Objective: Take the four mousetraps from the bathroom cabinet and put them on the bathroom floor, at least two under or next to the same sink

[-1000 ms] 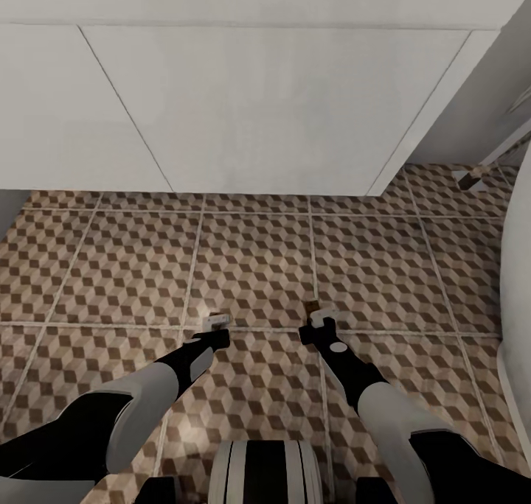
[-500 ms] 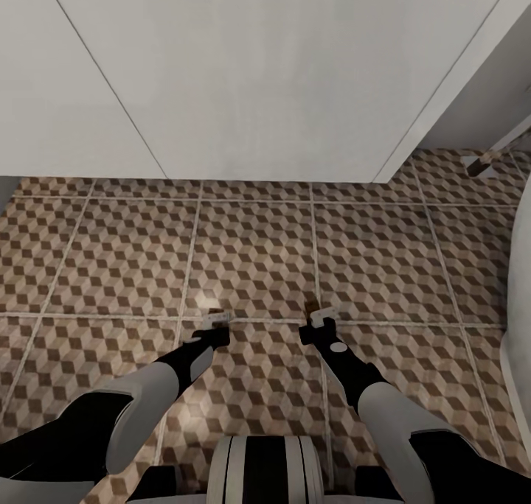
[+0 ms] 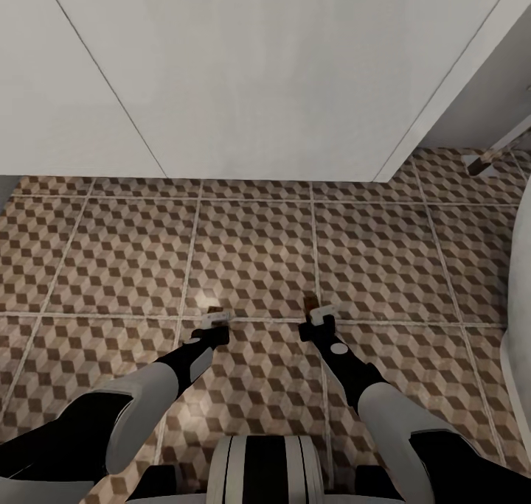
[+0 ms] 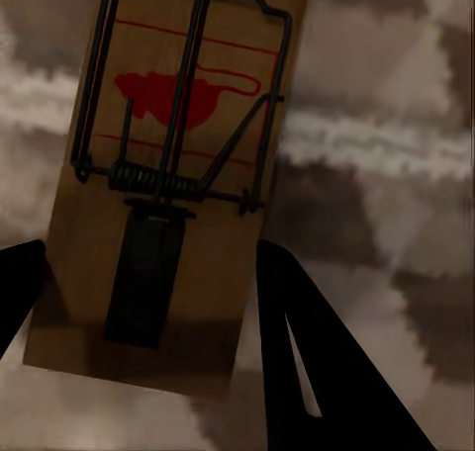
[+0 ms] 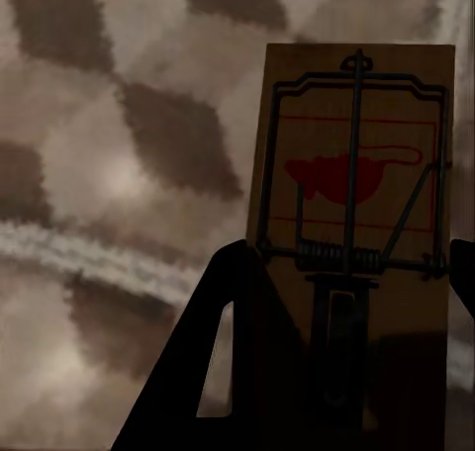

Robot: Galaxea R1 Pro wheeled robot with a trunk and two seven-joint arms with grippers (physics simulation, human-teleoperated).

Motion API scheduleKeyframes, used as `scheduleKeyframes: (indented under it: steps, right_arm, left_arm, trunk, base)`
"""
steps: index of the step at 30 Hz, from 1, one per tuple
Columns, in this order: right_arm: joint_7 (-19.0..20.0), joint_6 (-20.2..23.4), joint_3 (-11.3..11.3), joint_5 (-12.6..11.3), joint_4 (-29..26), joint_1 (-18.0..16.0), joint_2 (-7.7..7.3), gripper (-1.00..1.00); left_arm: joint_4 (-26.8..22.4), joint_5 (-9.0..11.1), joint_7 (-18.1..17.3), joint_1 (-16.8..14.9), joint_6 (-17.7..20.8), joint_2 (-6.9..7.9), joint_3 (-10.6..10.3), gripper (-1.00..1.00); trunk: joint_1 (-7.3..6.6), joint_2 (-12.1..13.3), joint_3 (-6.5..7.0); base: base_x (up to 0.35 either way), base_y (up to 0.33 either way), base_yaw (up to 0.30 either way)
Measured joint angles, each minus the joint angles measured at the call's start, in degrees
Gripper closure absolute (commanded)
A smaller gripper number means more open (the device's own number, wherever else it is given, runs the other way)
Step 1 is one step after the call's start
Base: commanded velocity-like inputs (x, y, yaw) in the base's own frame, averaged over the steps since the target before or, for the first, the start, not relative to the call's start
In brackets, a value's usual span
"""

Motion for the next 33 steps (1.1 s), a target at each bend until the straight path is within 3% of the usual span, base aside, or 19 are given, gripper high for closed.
scheduleKeyframes:
  steps: [4,9,20,33]
  right_arm:
    - [0.0,-0.6,0.0,0.0,0.1,0.0,0.00,1.00]
    - [0.0,-0.8,0.0,0.0,0.1,0.0,0.00,1.00]
    - [0.0,-0.9,0.0,0.0,0.2,0.1,0.00,1.00]
    - [0.0,-1.0,0.0,0.0,0.2,0.0,-0.01,1.00]
  left_arm:
    - [0.3,-1.9,-0.1,0.0,-4.8,0.00,0.5,1.00]
    - [0.9,-3.4,-0.2,0.1,-7.1,0.00,0.5,1.00]
    - [0.9,-5.1,-0.7,0.8,-8.5,0.00,0.5,1.00]
    - [1.0,-5.4,-0.7,0.9,-8.6,-0.02,0.5,1.00]
  trunk:
    - [0.02,0.0,0.00]
    - [0.02,0.0,0.00]
    - [0.02,0.0,0.00]
    - [0.02,0.0,0.00]
  base:
    - [0.000,0.000,0.000]
    - [0.000,0.000,0.000]
    - [0.000,0.000,0.000]
    - [0.000,0.000,0.000]
